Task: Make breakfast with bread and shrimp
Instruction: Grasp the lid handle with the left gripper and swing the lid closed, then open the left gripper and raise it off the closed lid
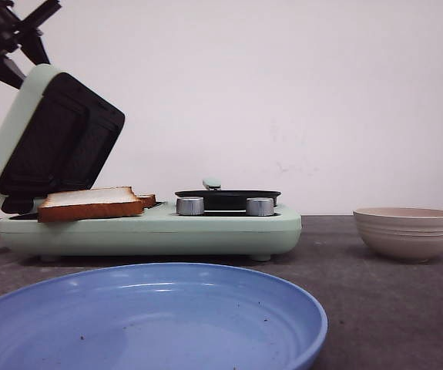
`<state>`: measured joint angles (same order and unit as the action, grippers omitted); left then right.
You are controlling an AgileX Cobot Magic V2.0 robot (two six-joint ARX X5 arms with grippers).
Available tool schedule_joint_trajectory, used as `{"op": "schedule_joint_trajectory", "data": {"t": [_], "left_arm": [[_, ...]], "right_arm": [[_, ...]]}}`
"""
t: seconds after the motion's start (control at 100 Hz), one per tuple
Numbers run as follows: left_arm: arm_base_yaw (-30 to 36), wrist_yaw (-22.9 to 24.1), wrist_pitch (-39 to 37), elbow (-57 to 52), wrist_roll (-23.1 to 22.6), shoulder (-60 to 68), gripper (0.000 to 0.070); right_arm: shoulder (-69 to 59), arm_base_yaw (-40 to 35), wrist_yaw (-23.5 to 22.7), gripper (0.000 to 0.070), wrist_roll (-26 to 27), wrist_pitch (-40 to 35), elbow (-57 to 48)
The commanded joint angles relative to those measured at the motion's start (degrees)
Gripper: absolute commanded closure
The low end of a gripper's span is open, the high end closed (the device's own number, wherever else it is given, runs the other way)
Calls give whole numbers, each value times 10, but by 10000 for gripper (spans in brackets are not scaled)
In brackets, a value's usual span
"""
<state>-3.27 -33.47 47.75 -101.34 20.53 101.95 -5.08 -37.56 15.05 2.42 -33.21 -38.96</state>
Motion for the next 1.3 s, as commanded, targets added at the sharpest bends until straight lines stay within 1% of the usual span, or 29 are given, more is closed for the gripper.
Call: {"op": "schedule_joint_trajectory", "data": {"t": [0.0,0.08,0.2,0.29,0.34,0.49,0.73,0.75,0.8,0.81,0.82,0.84,0.85,0.86,0.87,0.88,0.89,0.93,0.99,1.14,1.22,1.25,1.29], "left_arm": [[14,22,-32,-12,-8,14,700],[38,56,-39,-12,-21,14,700],[80,117,-42,-12,-51,16,700],[106,149,-46,-12,-64,23,700],[118,157,-49,-12,-65,30,700],[148,157,-50,-12,-64,56,700],[179,169,-51,-12,-64,91,693],[180,172,-51,-12,-64,92,672],[183,172,-53,-12,-64,95,577],[183,172,-53,-12,-64,95,552],[183,172,-54,-12,-64,95,513],[183,172,-54,-12,-64,95,470],[183,172,-55,-12,-64,95,424],[183,172,-55,-12,-64,95,394],[183,172,-56,-12,-63,95,379],[183,172,-56,-12,-63,95,349],[183,172,-56,-12,-64,95,305],[183,172,-58,-12,-64,95,207],[183,172,-54,-13,-63,93,139],[178,174,-34,-13,-64,75,139],[178,193,-21,-13,-66,53,153],[178,202,-18,-13,-67,45,169],[178,213,-13,-13,-73,29,252]], "right_arm": [[0,-5,0,697,7,6,-2],[0,-5,1,697,7,7,-2],[0,-5,1,697,6,7,-2],[-1,-5,1,697,6,7,-2],[-1,-5,1,697,6,7,-2],[-1,-5,1,697,6,6,-2],[-1,-5,0,697,7,6,-2],[-1,-5,0,697,7,5,-2],[-1,-5,0,697,7,5,-2],[-1,-5,0,697,7,5,-2],[-1,-5,0,697,7,5,-2],[-1,-5,0,697,7,5,-2],[-1,-5,0,697,7,5,-2],[-1,-5,0,697,7,5,-2],[-1,-5,0,697,7,5,-2],[-1,-5,0,697,7,5,-2],[-1,-5,0,697,7,5,-2],[-1,-5,0,697,7,5,-2],[-1,-5,0,697,7,5,-2],[-3,-5,0,697,7,6,-2],[-7,-5,0,697,7,6,-2],[-10,-5,0,697,7,6,-2],[-13,-5,0,697,7,6,-2]]}}
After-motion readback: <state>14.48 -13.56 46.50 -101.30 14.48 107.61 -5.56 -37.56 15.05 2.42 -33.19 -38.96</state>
